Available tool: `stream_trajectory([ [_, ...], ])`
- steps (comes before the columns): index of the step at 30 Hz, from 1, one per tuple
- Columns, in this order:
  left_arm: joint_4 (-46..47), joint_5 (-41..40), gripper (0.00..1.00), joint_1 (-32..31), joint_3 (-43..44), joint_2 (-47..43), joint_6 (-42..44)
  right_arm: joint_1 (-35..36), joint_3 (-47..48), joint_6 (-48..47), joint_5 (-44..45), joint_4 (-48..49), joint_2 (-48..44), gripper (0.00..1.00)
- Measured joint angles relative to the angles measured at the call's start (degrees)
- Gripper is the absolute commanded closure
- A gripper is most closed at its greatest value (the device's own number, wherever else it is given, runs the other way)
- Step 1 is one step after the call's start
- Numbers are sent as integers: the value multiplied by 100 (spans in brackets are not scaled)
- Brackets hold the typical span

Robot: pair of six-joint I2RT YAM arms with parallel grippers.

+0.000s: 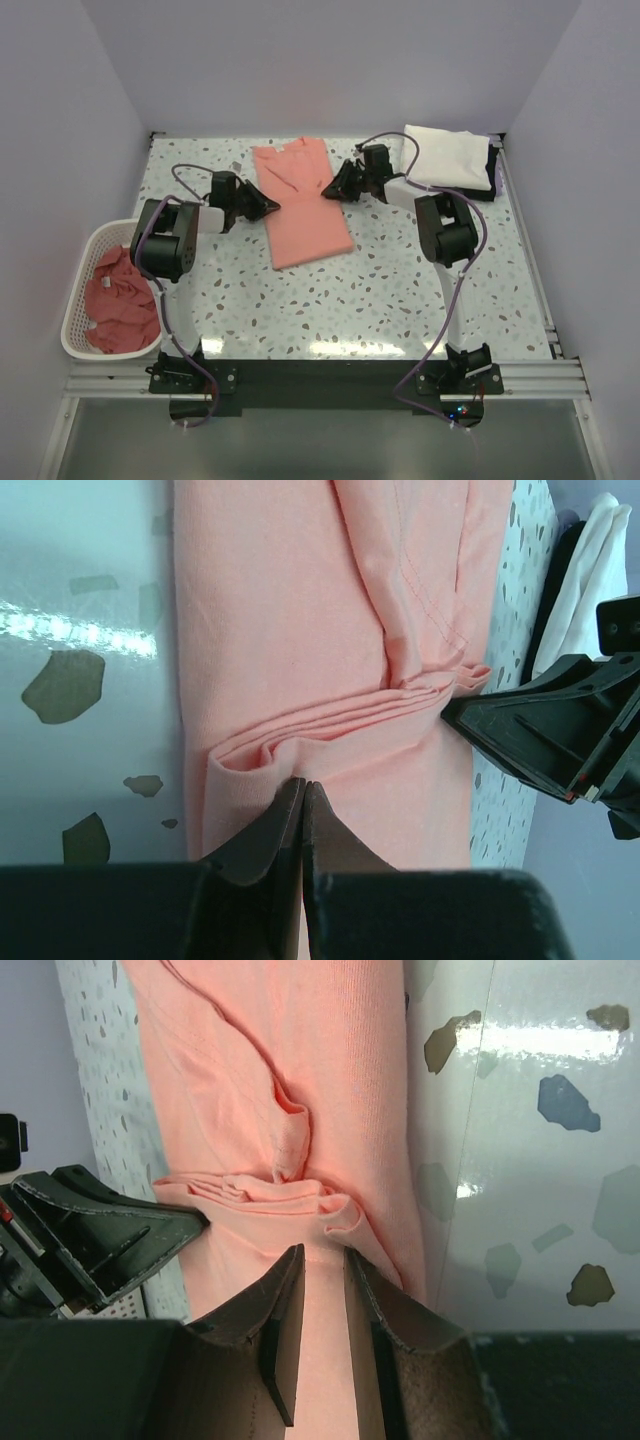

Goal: Fold and stack the t-shirts
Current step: Fold the tshirt

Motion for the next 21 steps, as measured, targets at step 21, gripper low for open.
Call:
stream_trajectory([
  [21,-203,-973,93,-710,-1368,-1152,-188,11,-2920,251,13,1233,-1576,74],
])
